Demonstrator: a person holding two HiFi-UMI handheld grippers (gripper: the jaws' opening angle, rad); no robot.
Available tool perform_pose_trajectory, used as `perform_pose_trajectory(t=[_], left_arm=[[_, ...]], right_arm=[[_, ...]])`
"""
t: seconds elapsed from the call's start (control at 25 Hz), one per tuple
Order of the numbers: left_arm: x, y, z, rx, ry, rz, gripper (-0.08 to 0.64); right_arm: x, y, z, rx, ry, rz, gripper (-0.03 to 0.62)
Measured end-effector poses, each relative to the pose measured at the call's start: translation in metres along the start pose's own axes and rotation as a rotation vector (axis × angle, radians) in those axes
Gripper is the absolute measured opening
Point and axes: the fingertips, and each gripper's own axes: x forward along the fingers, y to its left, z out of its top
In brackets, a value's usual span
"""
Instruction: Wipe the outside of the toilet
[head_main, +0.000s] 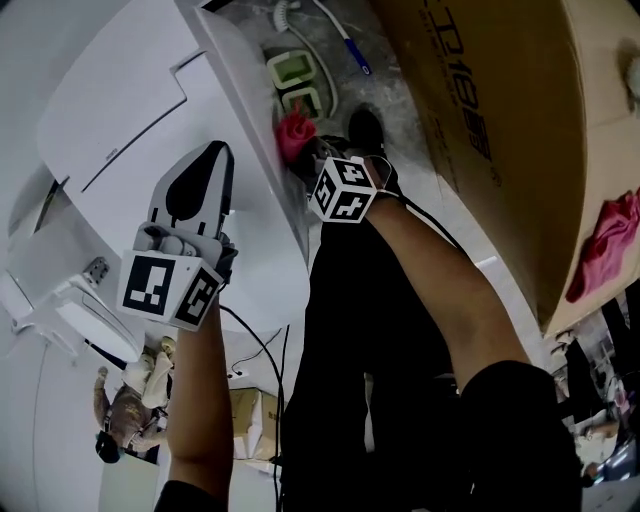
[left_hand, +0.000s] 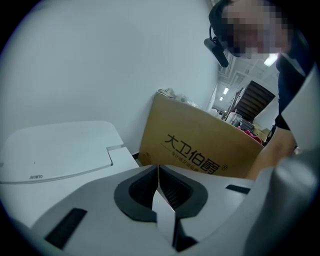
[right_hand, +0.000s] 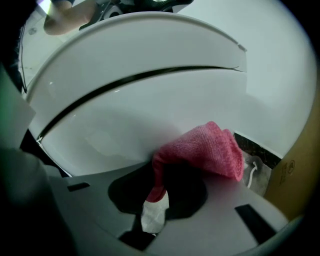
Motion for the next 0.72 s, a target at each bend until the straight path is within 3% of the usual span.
perform_pose_trajectory(t=[0.24,0.48,0.72], left_arm=[[-0.009,-0.01,-0.014,0.004,0.019,-0.016,0.018],[-0.004,-0.022,-0.013,0.006,0.017,-0.045,0.018],[0.003,-0.029,-0.009,0.012,0.023,-0.068,0.018]], right_arm=[[-0.004,0.047,-0.021,0.057,0.009,0.005,0.075],[-0.004,0.114,-0.051,0.062,0.07,0.109,0.075],[-0.007,0.134,-0.058,0.096,0.083,0.133,0.077]])
